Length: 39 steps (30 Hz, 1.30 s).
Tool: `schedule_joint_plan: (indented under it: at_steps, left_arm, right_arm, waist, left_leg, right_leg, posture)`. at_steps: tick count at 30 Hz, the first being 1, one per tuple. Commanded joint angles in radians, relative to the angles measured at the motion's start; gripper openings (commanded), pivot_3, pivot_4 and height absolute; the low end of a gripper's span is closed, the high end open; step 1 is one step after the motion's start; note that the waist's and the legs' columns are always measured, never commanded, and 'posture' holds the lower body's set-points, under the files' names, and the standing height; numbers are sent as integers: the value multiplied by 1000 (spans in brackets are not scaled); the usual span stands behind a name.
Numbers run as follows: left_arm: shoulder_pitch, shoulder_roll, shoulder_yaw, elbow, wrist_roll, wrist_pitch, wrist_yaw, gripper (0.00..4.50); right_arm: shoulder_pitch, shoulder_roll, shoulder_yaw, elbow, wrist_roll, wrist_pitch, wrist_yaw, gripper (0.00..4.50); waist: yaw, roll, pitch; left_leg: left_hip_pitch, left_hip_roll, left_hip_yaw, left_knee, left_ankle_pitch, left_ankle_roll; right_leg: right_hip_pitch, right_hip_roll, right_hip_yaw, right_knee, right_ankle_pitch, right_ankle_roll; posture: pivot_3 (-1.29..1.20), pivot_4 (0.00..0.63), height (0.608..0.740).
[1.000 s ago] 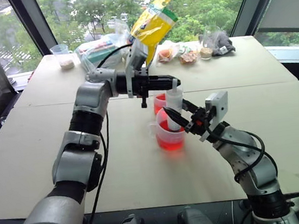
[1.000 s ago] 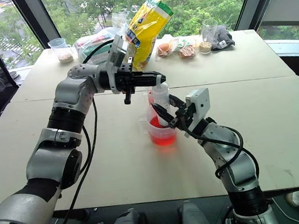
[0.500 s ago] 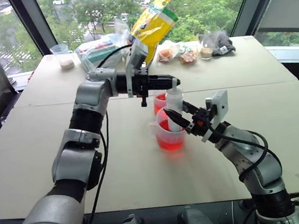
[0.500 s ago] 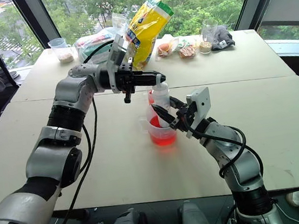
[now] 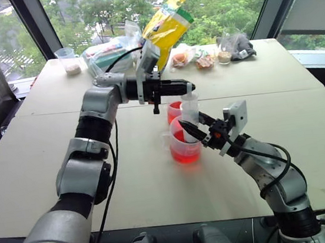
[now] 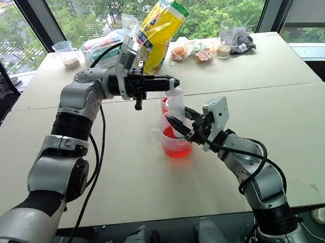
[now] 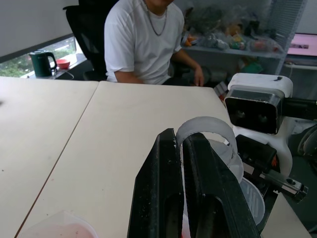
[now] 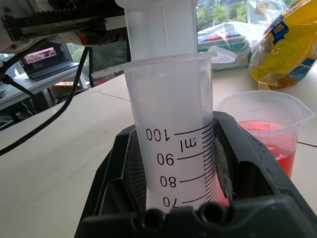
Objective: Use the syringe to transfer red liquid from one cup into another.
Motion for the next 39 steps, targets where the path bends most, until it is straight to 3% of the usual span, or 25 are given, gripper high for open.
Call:
schedule_joint_plan:
  at_steps: [1,15,18,25,39]
  left_arm:
    - [-75,18,79,-32,-26,-36,55,19]
    - [-51,19,66,-60,-29,-7,39,19]
    - [-35,21,52,-73,-29,13,25,893]
    - [31,39,25,-83,2,16,18,4334]
    - [113,171,53,-91,34,37,43,4434]
  right_arm:
    - [19,-10,67,-8,6,22,41,1529]
    - [-20,-15,41,-31,13,35,31,1529]
    - [-47,-17,21,-46,24,44,22,1529]
    - [-126,-34,-49,-92,69,87,-9,1529]
    - [-163,-46,-131,-153,198,189,-53,1529]
  waist:
    - [0,0,0]
    - [0,0,0]
    - [-1,0,0]
    - [0,0,0]
    - [-1,0,1]
  left_leg:
    - [0,0,0,0,0,0]
    - [0,0,0,0,0,0]
    - [0,0,0,0,0,0]
    - [0,0,0,0,0,0]
    - [0,0,0,0,0,0]
  right_leg:
    - [0,0,0,0,0,0]
    - [0,0,0,0,0,0]
    - [0,0,0,0,0,0]
    - [0,0,0,0,0,0]
    - [-1,0,0,1,0,0]
  posture:
    - [0,150,740]
    - [0,150,740]
    - [0,150,740]
    - [0,150,740]
    - [0,150,740]
